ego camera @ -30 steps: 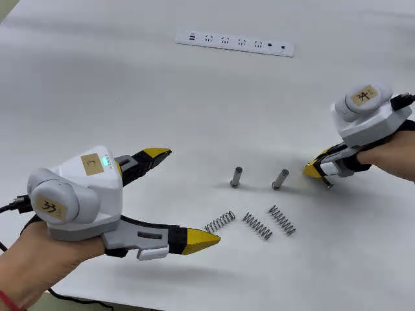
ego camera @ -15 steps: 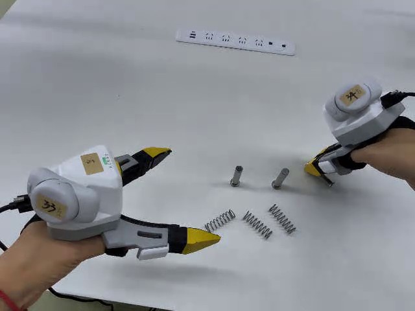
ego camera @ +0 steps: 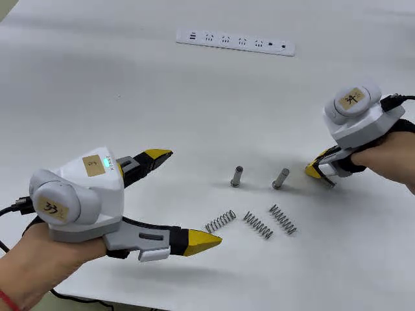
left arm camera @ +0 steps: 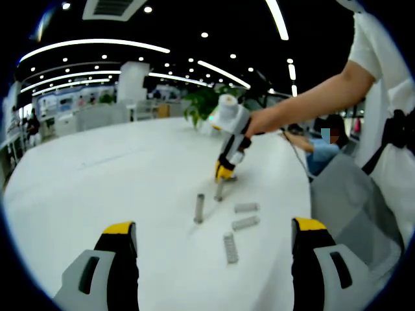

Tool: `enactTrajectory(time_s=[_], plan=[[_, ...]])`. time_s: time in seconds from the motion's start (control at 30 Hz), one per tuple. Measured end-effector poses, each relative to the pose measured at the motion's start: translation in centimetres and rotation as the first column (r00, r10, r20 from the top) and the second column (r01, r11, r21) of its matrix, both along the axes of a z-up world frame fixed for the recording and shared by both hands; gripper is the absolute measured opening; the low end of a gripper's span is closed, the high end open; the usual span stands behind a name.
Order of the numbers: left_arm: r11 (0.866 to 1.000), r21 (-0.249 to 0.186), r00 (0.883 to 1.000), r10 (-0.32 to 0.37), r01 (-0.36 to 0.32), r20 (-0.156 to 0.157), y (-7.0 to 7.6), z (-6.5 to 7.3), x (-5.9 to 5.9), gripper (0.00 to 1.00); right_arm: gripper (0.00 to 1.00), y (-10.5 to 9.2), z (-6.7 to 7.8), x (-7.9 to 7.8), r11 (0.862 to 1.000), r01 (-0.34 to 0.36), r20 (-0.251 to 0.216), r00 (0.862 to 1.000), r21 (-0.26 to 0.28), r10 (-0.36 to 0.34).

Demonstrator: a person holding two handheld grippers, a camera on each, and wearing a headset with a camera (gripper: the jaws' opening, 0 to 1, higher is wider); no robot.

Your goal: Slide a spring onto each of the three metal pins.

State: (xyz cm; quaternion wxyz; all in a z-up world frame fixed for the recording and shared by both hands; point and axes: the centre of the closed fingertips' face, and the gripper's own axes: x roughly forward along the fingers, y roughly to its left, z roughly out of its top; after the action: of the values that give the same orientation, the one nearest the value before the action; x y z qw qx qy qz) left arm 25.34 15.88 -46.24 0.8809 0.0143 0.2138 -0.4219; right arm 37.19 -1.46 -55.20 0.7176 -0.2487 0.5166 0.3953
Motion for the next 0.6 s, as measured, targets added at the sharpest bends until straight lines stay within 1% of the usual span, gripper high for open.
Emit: enactTrajectory(time_s=[0.3, 0.4, 0.6], plan=[[1.000, 0.003, 1.000, -0.004, 0.004, 0.001, 0.0, 0.0, 0.0, 1.00, 0.09, 0.0, 1.1, -0.5, 1.000, 0.006, 0.023, 1.000, 0.023, -0.006], [1.000, 0.003, 1.000, -0.006, 0.006, 0.002, -0.1, 0.0, 0.0, 1.00, 0.09, -0.2, 1.0, -0.1, 0.999, 0.010, 0.029, 1.000, 0.037, -0.011], [1.000, 0.007, 1.000, -0.010, 0.010, 0.003, -0.2, 0.1, -0.2, 1.00, 0.09, -0.1, 1.8, -0.8, 0.998, 0.014, 0.051, 0.999, 0.066, -0.018]])
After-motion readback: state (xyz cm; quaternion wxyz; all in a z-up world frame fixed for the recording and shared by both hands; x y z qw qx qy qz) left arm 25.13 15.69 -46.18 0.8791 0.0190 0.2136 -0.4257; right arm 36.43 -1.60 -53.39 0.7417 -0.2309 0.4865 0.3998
